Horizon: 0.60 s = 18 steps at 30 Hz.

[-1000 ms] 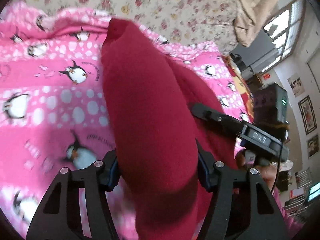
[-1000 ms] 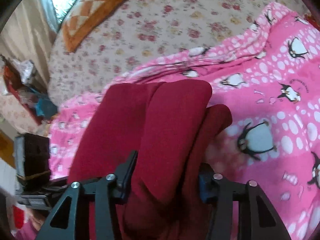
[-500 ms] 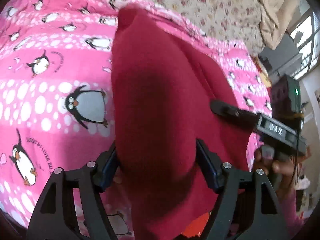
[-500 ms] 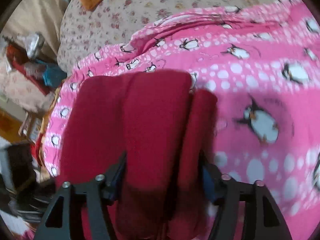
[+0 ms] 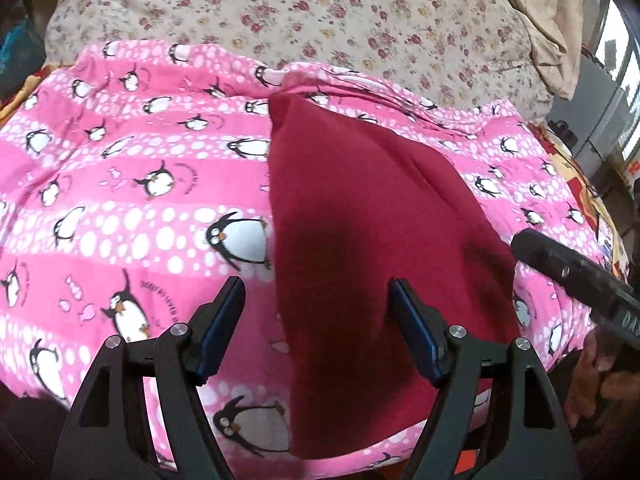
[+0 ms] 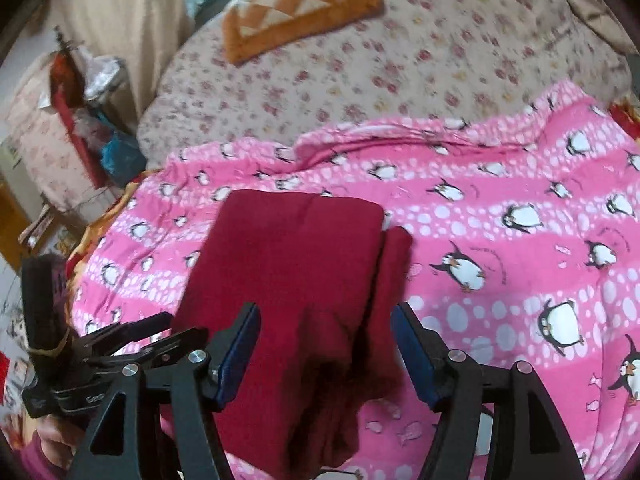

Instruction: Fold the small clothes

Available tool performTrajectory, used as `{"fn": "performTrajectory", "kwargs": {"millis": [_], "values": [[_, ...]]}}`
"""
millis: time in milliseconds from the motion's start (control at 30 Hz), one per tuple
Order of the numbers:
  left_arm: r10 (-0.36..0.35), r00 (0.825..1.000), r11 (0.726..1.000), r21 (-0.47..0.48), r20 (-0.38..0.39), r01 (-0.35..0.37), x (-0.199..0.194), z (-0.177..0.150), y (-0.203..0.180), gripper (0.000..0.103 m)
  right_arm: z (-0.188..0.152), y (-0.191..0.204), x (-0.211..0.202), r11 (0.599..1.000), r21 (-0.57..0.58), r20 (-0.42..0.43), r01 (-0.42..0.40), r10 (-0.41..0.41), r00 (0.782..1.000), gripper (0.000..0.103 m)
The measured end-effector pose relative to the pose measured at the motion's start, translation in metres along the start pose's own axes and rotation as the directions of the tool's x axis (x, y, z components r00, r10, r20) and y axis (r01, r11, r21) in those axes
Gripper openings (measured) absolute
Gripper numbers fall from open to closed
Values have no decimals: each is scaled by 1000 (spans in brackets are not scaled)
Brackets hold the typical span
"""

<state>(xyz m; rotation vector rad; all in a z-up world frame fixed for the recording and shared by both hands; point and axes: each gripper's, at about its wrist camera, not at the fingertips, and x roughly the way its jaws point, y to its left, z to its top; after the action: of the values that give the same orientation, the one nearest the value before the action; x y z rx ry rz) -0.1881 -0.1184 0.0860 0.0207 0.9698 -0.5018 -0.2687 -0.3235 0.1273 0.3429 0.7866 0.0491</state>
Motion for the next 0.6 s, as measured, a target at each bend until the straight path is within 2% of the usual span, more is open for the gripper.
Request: {"fn": "performTrajectory", "kwargs": {"millis": [67, 167, 233, 300, 467, 600], "values": [[19, 1000, 1000, -6, 12, -19, -3, 0, 2, 76, -4, 8, 4, 999, -37, -15, -29, 28, 999, 66], [59, 998, 998, 7, 30, -59, -9, -3, 1, 76, -10, 17, 16, 996, -85, -45, -20, 17, 999, 66], [79, 996, 997, 21, 39, -80, -13, -5, 0, 76, -15, 15, 36, 994, -100, -110, 49, -60, 992, 66], [96, 994, 994, 39, 54, -98, -18, -7, -2, 76, -21, 5, 48, 995, -78, -163, 68, -80, 983, 65], [120, 987, 990, 62, 103, -127, -29, -7, -7, 76, -22, 10, 34, 995, -79, -128, 68, -78, 989, 65], [91, 991, 994, 52, 101, -97, -35, -6, -9, 76, -16, 26, 9, 985, -126, -51, 117, -124, 991, 66]]}}
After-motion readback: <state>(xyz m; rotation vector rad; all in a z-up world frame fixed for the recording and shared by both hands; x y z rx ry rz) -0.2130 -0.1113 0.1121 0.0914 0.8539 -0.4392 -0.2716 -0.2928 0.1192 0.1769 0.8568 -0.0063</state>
